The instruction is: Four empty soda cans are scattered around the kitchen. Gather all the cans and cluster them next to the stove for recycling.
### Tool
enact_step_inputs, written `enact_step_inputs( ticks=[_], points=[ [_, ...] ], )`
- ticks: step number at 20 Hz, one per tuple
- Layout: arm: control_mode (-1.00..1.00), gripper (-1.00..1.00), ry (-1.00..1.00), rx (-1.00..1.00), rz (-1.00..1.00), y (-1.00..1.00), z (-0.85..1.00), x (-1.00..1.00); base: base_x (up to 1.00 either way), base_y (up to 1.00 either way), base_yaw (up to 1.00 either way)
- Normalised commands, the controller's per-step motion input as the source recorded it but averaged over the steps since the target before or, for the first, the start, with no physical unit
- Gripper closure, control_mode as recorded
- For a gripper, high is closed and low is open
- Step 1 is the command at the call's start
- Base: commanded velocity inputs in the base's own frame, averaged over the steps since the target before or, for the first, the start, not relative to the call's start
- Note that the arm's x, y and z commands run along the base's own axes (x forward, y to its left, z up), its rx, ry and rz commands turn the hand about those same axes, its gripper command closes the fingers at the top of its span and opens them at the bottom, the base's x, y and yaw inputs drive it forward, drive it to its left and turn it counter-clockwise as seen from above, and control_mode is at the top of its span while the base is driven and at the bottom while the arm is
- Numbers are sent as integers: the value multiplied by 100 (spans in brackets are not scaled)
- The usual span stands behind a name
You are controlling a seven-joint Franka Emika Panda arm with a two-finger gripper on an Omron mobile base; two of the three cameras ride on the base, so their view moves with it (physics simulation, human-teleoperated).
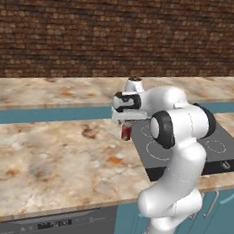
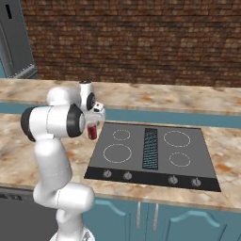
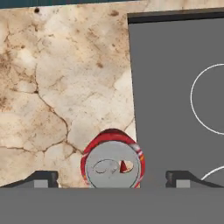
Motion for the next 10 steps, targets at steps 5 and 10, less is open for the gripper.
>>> enact_step_inputs(
  ticks=[5, 10],
  points=[
    [-100, -100, -2, 1, 0, 0, 59, -87, 0, 0, 0],
    [-100, -100, -9, 7, 0, 0, 19, -100, 0, 0, 0]
  ],
)
